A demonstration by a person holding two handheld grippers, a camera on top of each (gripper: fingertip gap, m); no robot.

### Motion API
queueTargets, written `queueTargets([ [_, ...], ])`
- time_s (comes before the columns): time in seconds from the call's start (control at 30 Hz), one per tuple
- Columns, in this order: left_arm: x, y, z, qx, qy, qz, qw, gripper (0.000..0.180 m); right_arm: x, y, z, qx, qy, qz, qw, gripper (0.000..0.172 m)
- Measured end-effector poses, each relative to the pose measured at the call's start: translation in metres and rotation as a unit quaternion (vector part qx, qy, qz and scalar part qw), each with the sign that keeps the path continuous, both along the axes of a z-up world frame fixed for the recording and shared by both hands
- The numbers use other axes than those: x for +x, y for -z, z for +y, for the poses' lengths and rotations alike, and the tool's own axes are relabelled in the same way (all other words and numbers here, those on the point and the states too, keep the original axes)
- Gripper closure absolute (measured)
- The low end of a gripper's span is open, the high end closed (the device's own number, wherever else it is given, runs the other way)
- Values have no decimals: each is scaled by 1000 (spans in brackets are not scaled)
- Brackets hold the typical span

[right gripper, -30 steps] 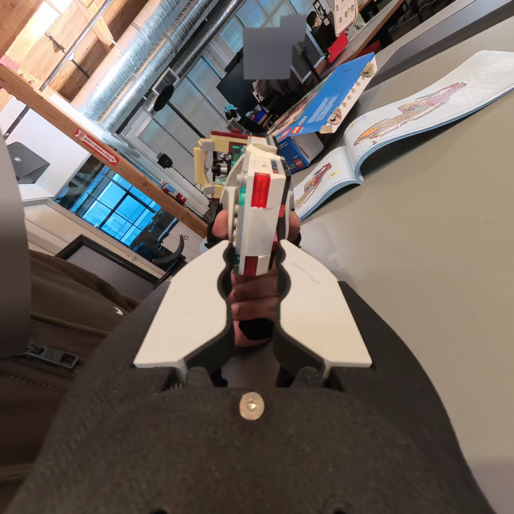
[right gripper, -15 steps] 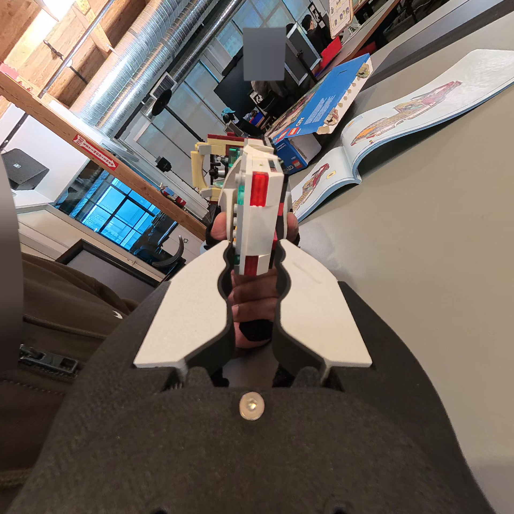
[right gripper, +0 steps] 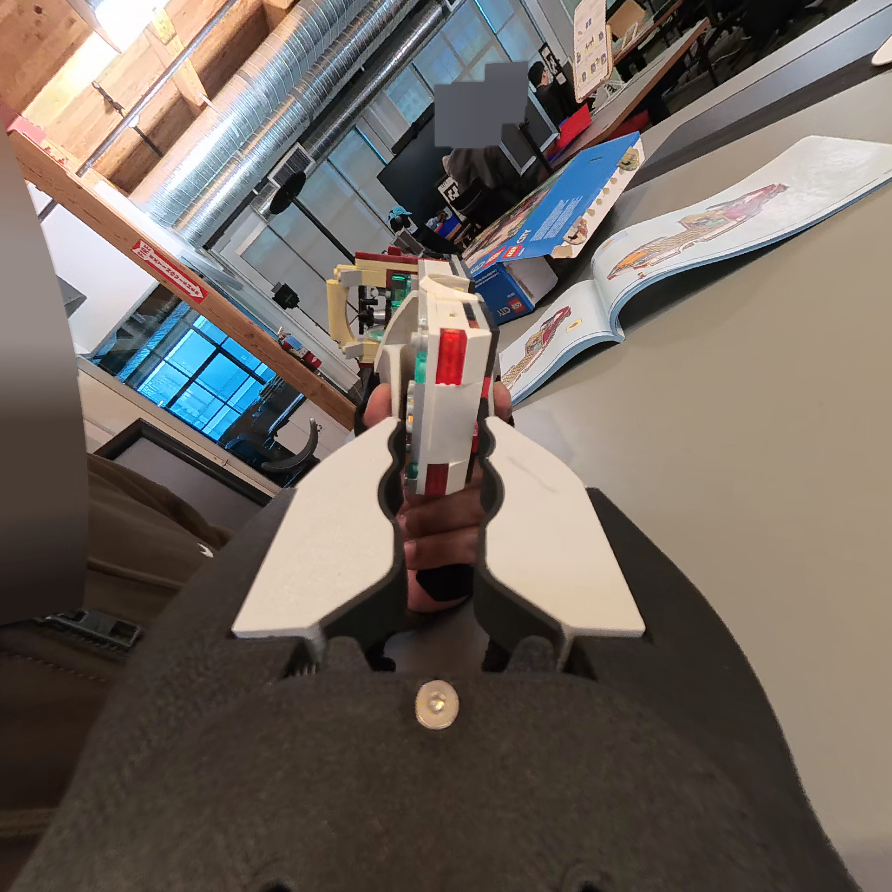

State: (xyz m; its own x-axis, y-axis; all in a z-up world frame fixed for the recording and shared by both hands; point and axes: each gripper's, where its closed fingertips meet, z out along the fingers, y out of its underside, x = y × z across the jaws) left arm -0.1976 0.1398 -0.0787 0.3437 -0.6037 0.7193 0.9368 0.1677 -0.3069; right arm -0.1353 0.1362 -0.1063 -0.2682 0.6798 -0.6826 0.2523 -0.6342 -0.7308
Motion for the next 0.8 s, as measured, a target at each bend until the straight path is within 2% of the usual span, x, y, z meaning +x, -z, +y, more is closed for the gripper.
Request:
queueTargets([
  [0.8, -2, 2, 1, -2, -1, -12, 1000, 156, -1, 2, 3, 19, 20, -5, 1000, 144],
])
